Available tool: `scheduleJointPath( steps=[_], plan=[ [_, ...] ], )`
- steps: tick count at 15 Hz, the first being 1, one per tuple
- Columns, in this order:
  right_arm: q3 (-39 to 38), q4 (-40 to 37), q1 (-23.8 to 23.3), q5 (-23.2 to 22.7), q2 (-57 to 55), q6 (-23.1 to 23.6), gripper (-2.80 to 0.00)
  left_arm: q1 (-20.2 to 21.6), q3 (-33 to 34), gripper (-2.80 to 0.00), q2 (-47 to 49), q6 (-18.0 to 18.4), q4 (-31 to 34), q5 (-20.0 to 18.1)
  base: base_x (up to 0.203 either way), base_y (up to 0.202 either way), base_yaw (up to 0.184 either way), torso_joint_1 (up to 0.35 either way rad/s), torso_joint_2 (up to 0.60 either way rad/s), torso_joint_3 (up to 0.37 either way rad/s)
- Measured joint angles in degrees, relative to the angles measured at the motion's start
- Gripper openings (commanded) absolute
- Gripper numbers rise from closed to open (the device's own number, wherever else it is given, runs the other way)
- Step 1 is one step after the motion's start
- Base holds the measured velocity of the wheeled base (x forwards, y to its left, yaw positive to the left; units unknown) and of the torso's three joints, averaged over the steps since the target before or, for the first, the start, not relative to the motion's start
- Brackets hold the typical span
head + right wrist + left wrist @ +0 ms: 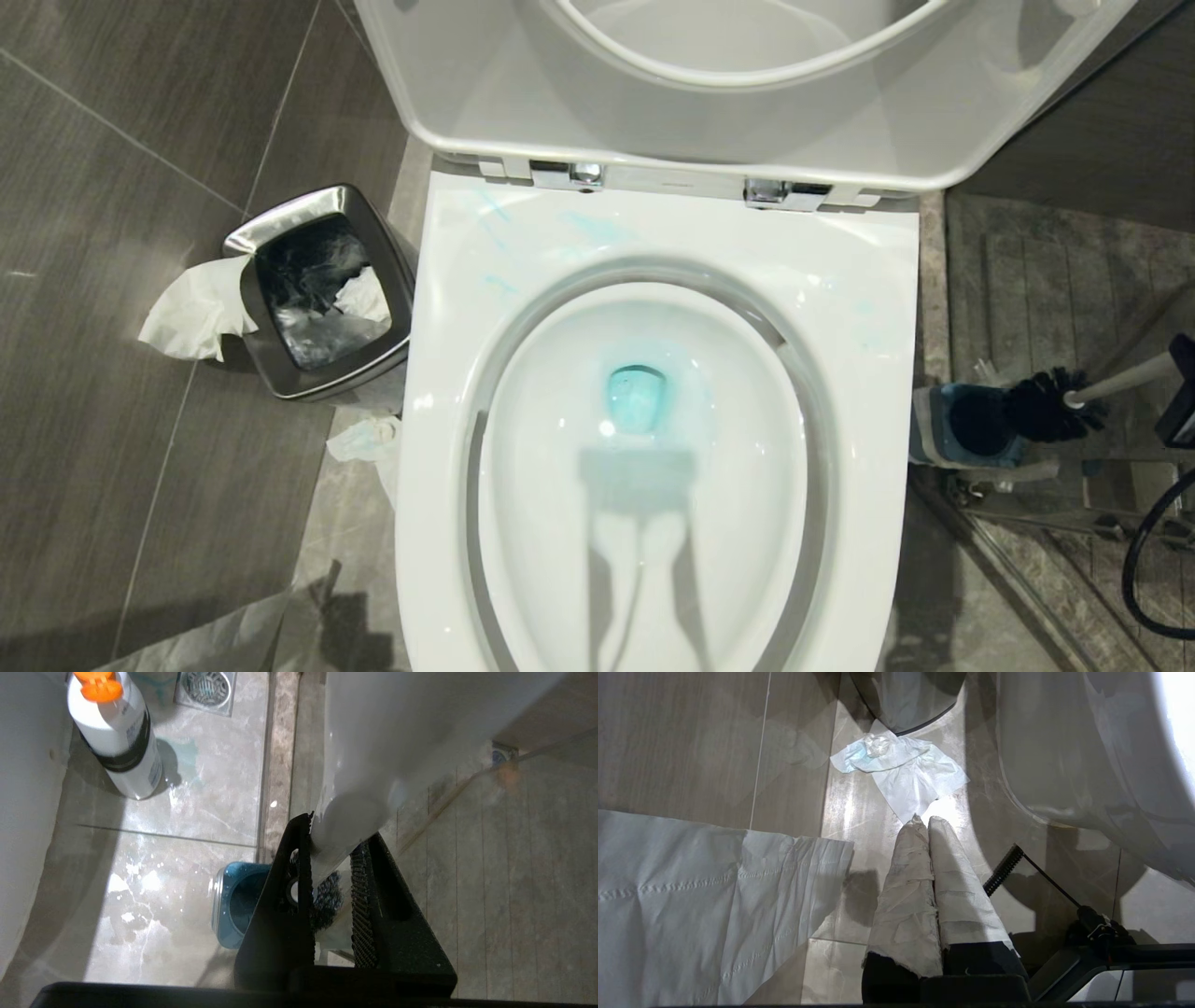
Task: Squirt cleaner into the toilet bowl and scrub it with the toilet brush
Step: Scrub the toilet bowl
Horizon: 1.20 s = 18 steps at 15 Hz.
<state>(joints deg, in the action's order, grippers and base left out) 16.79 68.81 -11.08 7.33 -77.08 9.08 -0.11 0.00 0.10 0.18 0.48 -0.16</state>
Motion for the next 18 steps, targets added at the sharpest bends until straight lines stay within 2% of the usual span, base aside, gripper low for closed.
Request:
scheduleJointPath(
  steps=[5, 8, 13, 18],
  plan=[
    [2.55, -2.0, 0.01, -0.05, 2.17, -0.89, -2.8, 0.01, 0.0, -2.8, 0.0, -0.01, -0.01, -0.02, 0.0, 0.0, 0.0, 0.0, 0.0, 0.0],
    [5.66, -5.25, 0.06, -0.13, 2.67, -3.36, -2.8, 0.01, 0.0, -2.8, 0.0, 0.0, -0.01, -0.02, 0.0, 0.0, 0.0, 0.0, 0.0, 0.0],
    [15.15, -22.71, 0.13, -0.74, 5.53, -10.55, -2.8, 0.01, 0.0, -2.8, 0.0, -0.02, -0.01, -0.02, 0.0, 0.0, 0.0, 0.0, 0.0, 0.0],
    [24.55, -39.27, 0.22, -2.65, 9.86, -12.38, -2.8, 0.01, 0.0, -2.8, 0.0, 0.0, 0.0, -0.01, 0.0, 0.0, 0.0, 0.0, 0.0, 0.0]
  ],
)
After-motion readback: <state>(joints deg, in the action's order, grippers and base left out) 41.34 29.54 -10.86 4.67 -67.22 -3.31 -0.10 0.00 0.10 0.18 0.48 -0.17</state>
